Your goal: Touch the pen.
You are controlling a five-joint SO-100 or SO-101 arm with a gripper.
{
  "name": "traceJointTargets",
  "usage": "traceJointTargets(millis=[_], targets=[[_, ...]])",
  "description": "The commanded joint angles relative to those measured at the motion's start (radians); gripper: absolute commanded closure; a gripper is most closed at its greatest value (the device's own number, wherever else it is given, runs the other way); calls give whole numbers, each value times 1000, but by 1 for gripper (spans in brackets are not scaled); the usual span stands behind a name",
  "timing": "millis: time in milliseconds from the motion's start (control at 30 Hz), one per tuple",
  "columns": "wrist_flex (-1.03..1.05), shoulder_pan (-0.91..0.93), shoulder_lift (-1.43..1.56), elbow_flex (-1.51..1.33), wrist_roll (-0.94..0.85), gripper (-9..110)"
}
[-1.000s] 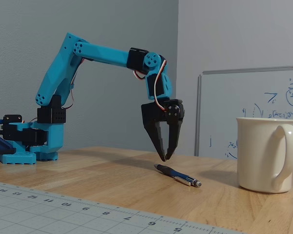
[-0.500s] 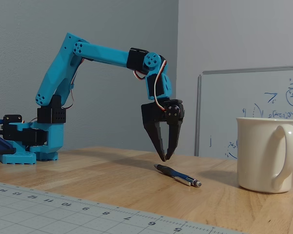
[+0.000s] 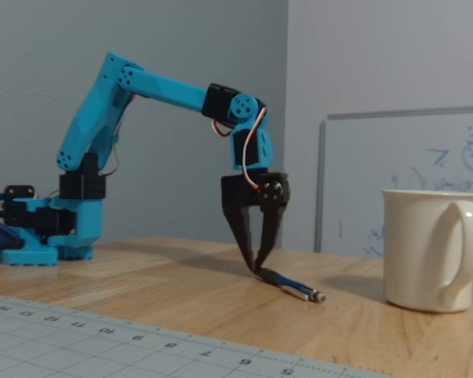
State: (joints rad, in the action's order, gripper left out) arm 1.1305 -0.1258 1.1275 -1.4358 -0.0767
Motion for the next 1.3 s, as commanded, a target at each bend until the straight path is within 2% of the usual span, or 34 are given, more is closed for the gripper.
traceJointTargets(millis=[0, 1267], targets=[[-5, 0, 58, 9, -6, 101], [-71, -9, 48, 15, 6, 101]])
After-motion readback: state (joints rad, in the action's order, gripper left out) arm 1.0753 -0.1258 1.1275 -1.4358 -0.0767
